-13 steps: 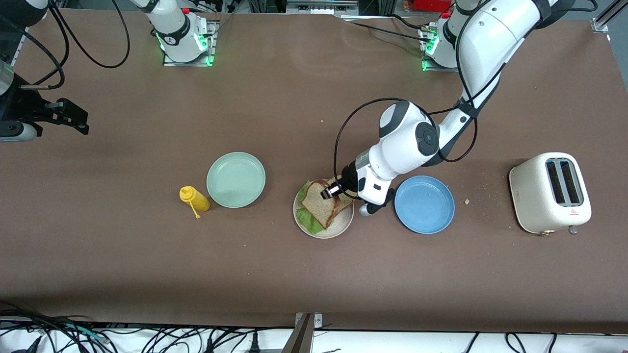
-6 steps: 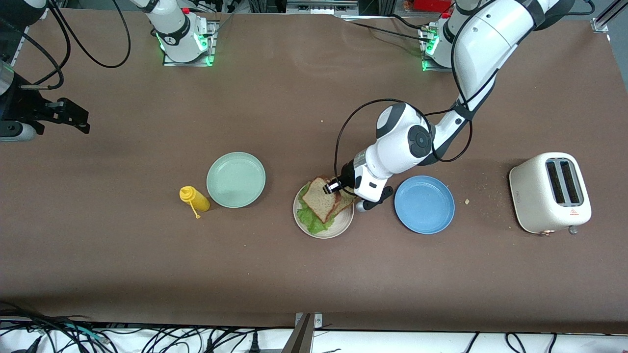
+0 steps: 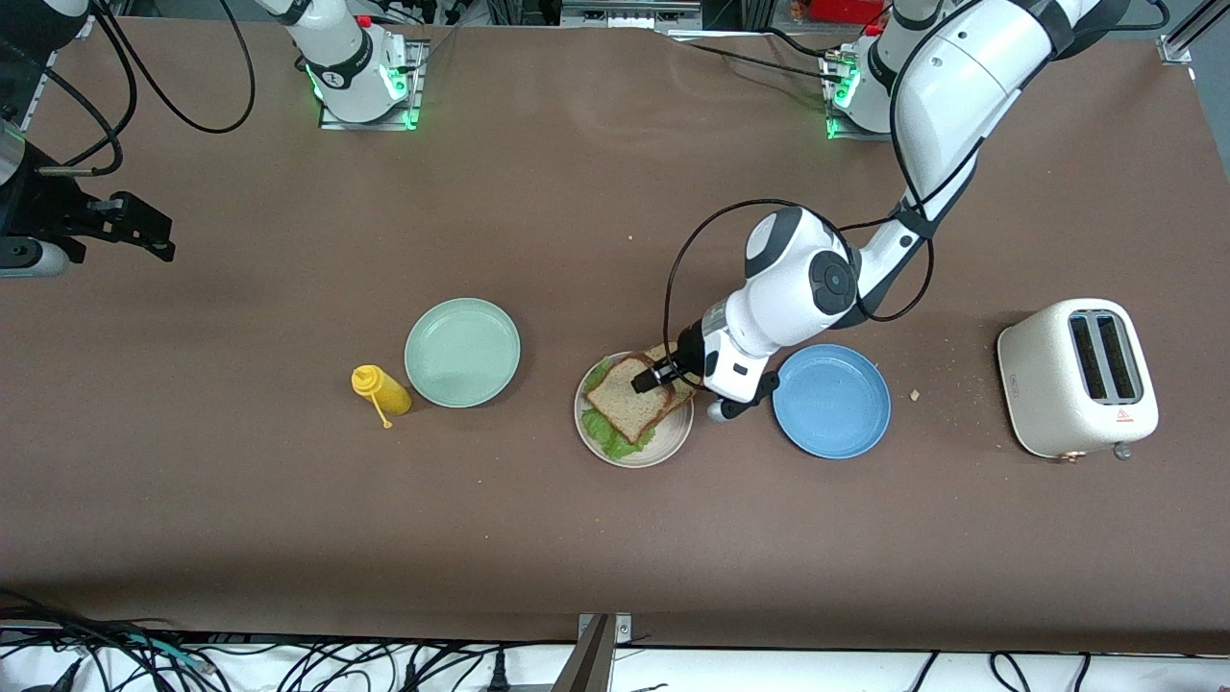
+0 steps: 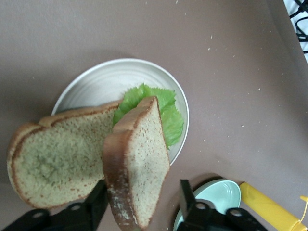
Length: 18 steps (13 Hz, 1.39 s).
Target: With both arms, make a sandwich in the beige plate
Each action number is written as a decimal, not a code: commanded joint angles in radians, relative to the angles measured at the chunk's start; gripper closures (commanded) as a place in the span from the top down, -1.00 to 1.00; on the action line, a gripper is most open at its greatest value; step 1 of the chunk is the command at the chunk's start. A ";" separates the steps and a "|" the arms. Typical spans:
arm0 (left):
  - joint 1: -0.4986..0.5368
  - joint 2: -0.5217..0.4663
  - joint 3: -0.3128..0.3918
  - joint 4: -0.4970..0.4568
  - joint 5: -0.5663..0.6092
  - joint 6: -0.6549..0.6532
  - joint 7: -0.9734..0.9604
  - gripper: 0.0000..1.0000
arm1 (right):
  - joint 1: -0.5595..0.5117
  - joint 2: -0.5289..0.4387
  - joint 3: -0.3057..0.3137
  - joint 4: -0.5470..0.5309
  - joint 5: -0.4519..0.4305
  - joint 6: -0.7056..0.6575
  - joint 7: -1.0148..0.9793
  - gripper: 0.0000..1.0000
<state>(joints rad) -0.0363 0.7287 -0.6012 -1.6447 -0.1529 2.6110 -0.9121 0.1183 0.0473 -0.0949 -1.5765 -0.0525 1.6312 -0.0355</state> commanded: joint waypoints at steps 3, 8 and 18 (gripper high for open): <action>0.067 -0.092 0.001 0.005 0.041 -0.202 0.033 0.97 | -0.006 0.006 0.000 0.023 0.019 -0.022 0.009 1.00; 0.226 -0.284 -0.003 0.009 0.214 -0.604 0.102 0.98 | -0.005 0.005 0.001 0.023 0.019 -0.022 0.009 1.00; 0.486 -0.485 0.000 0.092 0.246 -0.910 0.427 0.98 | 0.000 0.003 0.007 0.024 0.026 -0.054 0.012 1.00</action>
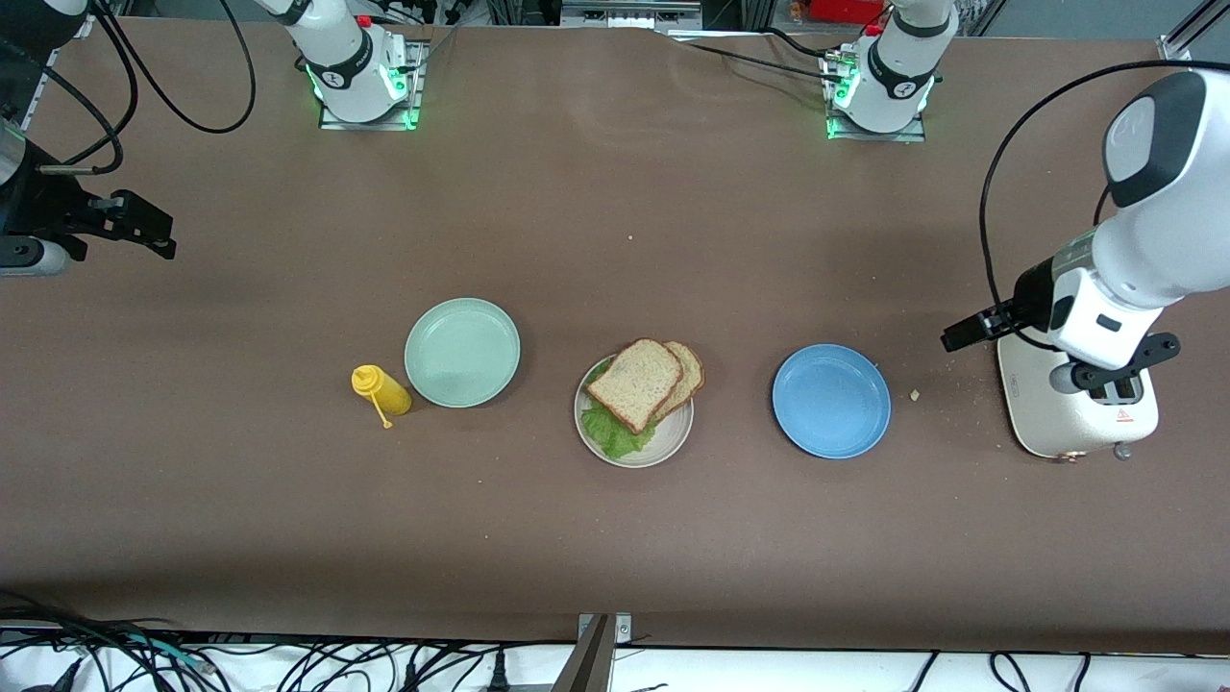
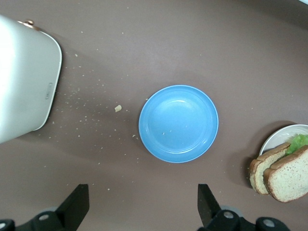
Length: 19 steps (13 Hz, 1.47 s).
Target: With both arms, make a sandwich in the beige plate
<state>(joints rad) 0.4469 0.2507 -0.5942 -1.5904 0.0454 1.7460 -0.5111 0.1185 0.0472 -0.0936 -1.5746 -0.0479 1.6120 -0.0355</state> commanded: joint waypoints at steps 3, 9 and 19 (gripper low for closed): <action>-0.010 -0.020 0.036 0.046 0.048 -0.088 0.110 0.98 | -0.002 0.005 0.003 0.022 0.022 -0.035 0.016 1.00; -0.291 -0.076 0.406 0.044 0.028 -0.157 0.286 0.98 | 0.001 0.005 0.006 0.027 0.022 -0.034 0.017 1.00; -0.553 -0.160 0.732 -0.094 -0.098 -0.030 0.342 0.98 | 0.003 0.005 0.006 0.027 0.022 -0.034 0.017 1.00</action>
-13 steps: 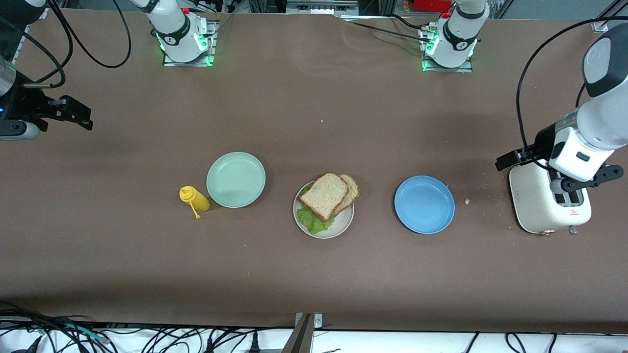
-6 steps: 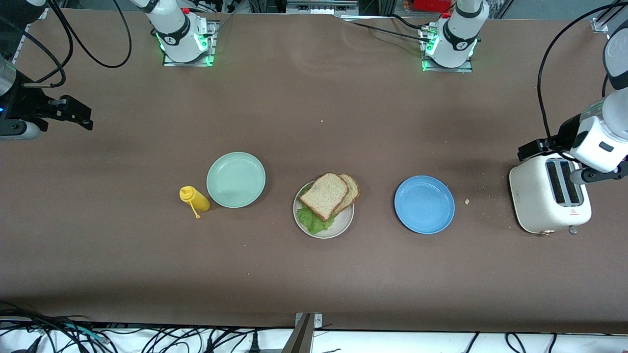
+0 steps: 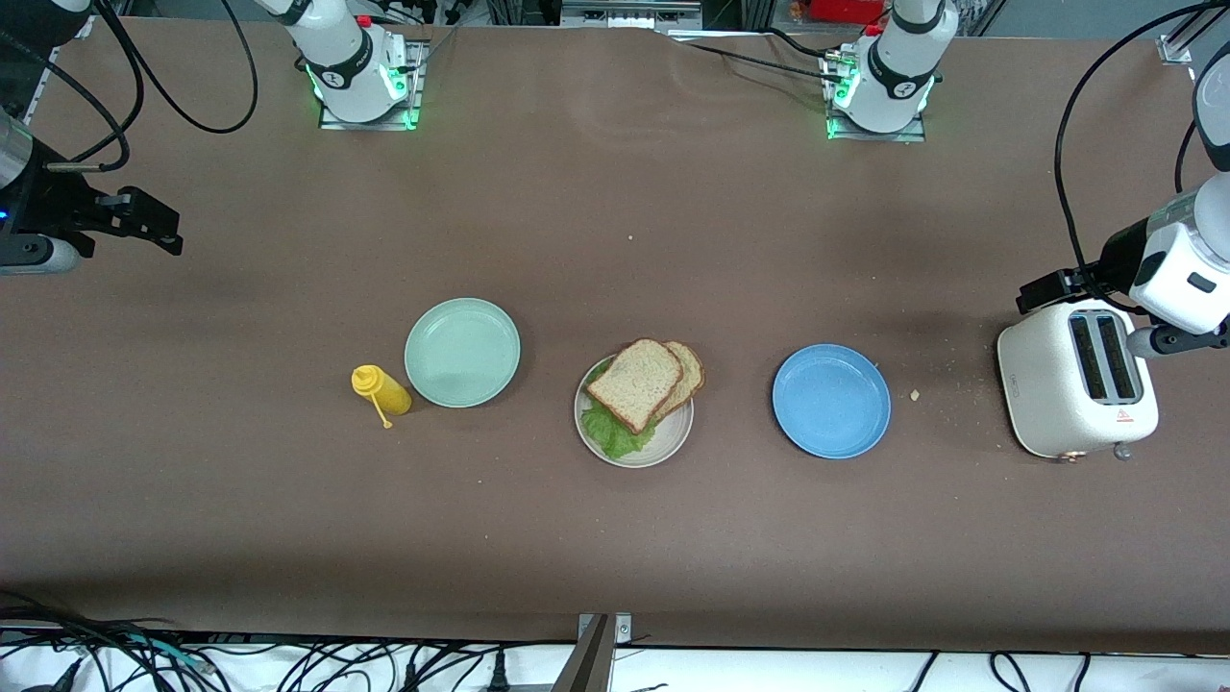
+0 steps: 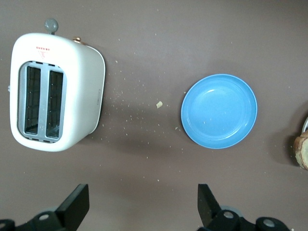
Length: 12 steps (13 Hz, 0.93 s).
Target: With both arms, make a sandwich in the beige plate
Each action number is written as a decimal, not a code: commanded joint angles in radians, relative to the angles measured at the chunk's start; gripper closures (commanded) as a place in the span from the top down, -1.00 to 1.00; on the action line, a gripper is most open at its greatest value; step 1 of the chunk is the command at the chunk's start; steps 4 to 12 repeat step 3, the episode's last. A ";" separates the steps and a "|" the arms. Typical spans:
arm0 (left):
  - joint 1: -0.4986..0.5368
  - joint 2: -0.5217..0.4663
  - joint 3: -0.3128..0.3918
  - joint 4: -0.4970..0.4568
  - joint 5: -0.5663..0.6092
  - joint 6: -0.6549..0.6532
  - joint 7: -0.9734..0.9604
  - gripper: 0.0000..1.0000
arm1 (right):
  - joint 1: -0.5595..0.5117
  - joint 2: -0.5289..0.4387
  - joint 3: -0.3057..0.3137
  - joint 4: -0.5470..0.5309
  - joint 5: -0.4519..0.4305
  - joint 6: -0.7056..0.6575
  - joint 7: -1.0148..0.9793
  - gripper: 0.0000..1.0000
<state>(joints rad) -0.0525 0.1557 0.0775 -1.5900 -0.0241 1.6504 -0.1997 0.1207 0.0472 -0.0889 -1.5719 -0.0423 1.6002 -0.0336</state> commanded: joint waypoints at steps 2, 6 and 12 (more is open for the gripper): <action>-0.050 -0.054 0.059 -0.068 -0.030 0.068 0.031 0.99 | 0.000 0.005 0.001 0.024 0.015 -0.022 0.014 1.00; -0.053 -0.054 0.059 -0.065 -0.028 0.068 0.032 0.99 | 0.000 0.005 0.003 0.024 0.016 -0.022 0.014 1.00; -0.053 -0.054 0.059 -0.065 -0.028 0.068 0.032 0.99 | 0.000 0.005 0.003 0.024 0.016 -0.022 0.014 1.00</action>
